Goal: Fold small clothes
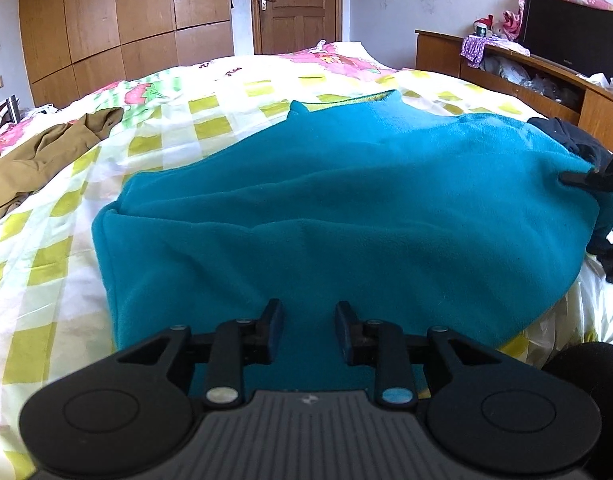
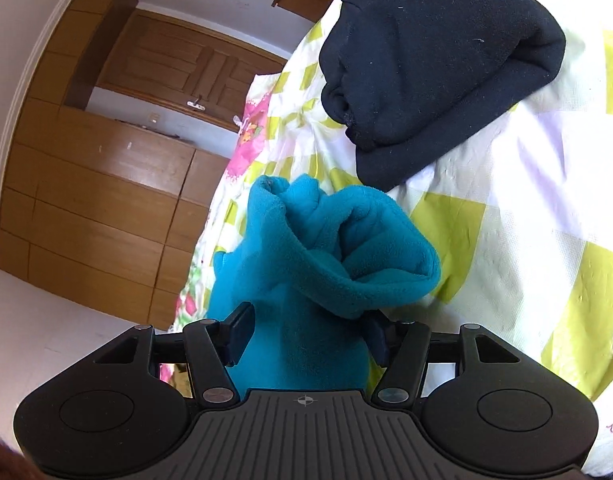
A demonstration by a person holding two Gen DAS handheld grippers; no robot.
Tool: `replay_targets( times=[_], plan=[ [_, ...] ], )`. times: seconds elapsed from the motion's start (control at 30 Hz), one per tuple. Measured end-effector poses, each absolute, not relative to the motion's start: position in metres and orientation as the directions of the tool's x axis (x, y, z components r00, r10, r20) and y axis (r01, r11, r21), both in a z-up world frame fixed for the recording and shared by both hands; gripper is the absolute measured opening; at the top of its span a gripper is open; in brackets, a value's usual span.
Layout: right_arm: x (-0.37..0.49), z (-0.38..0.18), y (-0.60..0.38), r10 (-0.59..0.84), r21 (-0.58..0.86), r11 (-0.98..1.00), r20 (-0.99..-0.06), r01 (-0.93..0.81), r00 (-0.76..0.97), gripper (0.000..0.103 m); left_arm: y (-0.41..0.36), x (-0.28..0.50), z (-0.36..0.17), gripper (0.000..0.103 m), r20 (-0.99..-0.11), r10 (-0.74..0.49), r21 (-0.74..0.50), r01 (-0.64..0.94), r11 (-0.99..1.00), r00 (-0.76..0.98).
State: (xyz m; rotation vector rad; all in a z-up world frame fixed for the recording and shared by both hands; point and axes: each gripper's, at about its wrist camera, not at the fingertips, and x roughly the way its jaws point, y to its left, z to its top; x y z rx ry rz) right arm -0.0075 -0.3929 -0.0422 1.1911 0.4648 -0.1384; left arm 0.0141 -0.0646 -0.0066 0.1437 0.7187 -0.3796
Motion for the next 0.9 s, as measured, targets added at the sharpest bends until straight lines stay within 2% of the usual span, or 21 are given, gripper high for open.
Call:
replay_targets(
  times=[0.07, 0.17, 0.23, 0.3, 0.37, 0.47, 0.53, 0.67, 0.73, 0.8, 0.9],
  plan=[
    [-0.003, -0.052, -0.393, 0.143, 0.855, 0.354, -0.451, 0.38, 0.881, 0.059, -0.066, 0.015, -0.005, 0.042, -0.661, -0.286, 0.01, 0.389, 0.921, 0.694],
    [-0.005, -0.049, -0.396, 0.119, 0.85, 0.38, -0.436, 0.364, 0.892, 0.06, -0.07, 0.016, -0.005, 0.042, -0.653, -0.287, 0.019, 0.393, 0.919, 0.701],
    [-0.004, -0.057, -0.403, 0.096, 0.874, 0.313, -0.419, 0.372, 0.903, 0.061, -0.075, 0.019, -0.009, 0.042, -0.663, -0.289, 0.016, 0.4, 0.917, 0.69],
    [0.01, -0.065, -0.408, 0.109, 0.888, 0.265, -0.414, 0.375, 0.904, 0.054, -0.078, 0.02, -0.011, 0.042, -0.665, -0.288, 0.022, 0.405, 0.914, 0.688],
    [0.024, -0.059, -0.412, 0.144, 0.9, 0.249, -0.399, 0.357, 0.906, 0.028, -0.076, 0.019, -0.01, 0.043, -0.675, -0.292, 0.023, 0.415, 0.91, 0.678],
    [0.025, -0.032, -0.414, 0.192, 0.933, 0.234, -0.321, 0.275, 0.927, 0.025, -0.061, 0.016, -0.004, 0.043, -0.672, -0.312, -0.014, 0.409, 0.912, 0.671],
    [0.029, 0.004, -0.4, 0.178, 0.889, 0.393, -0.326, 0.236, 0.928, 0.024, -0.052, 0.011, 0.0, 0.043, -0.679, -0.29, -0.007, 0.39, 0.921, 0.674],
    [0.061, 0.083, -0.329, 0.25, 0.693, 0.721, -0.287, 0.02, 0.925, 0.024, -0.026, 0.001, 0.003, 0.044, -0.712, -0.26, -0.02, 0.352, 0.936, 0.652],
    [0.08, 0.108, -0.279, 0.342, 0.578, 0.807, -0.285, -0.124, 0.895, 0.024, -0.01, -0.004, 0.0, 0.044, -0.728, -0.252, -0.057, 0.31, 0.949, 0.638],
    [0.093, 0.12, -0.215, 0.441, 0.421, 0.86, -0.327, -0.289, 0.836, 0.024, 0.002, -0.009, -0.001, 0.044, -0.739, -0.271, -0.11, 0.286, 0.952, 0.617],
    [0.09, 0.098, -0.128, 0.518, 0.147, 0.844, -0.475, -0.516, 0.711, 0.023, 0.009, -0.016, 0.001, 0.044, -0.738, -0.292, -0.136, 0.29, 0.947, 0.608]
  ],
)
